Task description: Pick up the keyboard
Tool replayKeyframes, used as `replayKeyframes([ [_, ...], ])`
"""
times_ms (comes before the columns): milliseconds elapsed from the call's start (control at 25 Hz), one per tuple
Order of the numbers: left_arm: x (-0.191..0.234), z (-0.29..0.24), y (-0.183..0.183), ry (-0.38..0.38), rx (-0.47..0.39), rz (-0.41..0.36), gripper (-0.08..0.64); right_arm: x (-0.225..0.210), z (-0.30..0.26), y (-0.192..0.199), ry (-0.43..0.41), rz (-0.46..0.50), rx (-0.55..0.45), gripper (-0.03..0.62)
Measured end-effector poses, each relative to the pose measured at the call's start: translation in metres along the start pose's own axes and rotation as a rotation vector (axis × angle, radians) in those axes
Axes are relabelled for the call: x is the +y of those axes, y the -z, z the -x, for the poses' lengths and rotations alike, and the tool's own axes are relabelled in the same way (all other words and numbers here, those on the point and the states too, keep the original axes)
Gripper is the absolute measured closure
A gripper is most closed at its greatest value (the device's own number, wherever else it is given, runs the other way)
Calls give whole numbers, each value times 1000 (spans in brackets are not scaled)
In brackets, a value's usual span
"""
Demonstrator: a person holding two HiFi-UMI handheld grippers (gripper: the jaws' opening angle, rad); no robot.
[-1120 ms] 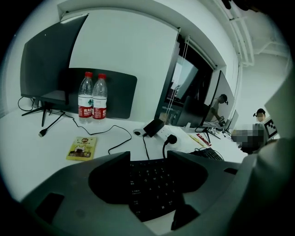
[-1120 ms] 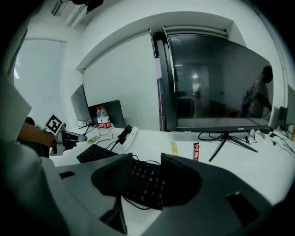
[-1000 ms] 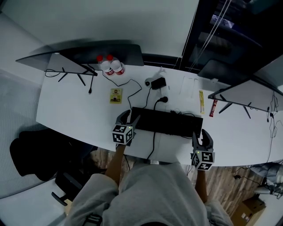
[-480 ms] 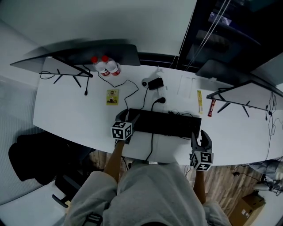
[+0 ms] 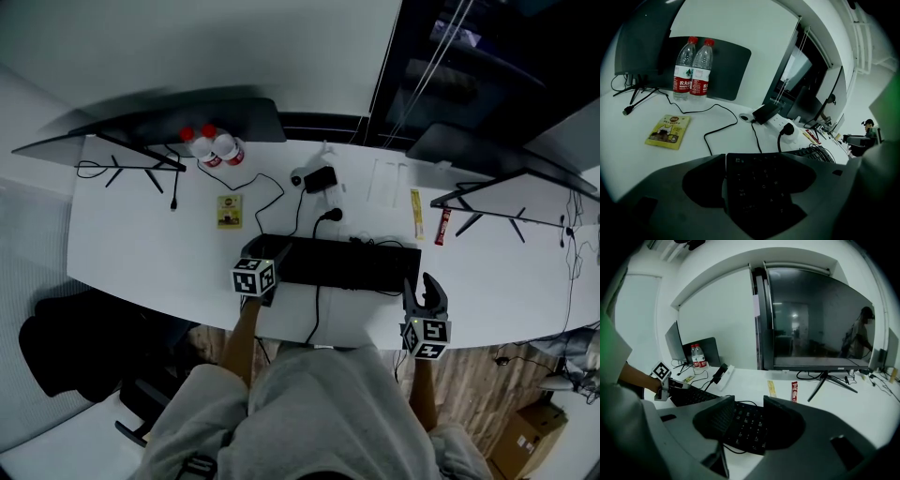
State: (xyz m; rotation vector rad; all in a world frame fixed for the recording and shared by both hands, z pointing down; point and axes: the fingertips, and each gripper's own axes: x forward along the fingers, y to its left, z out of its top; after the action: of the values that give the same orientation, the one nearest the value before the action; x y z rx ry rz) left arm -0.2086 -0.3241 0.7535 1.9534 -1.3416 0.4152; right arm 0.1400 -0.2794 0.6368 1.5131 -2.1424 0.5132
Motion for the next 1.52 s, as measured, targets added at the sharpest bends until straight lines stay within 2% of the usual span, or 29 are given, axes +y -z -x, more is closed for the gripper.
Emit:
replayKeyframes([
  [520,0,-4,4,3,8,22,238,-12,-20,6,-20,-50,14,371],
  [960,1,-4,5,3,10,24,238,-27,-57,32,-61,-162,67,249],
  [1280,1,-4,5,4,9,25,238,-34,-81,56,-65,-242,128,221],
  [1520,0,-5,5,6,8,26,238,-33,-94,60,-74,-255,145,206],
])
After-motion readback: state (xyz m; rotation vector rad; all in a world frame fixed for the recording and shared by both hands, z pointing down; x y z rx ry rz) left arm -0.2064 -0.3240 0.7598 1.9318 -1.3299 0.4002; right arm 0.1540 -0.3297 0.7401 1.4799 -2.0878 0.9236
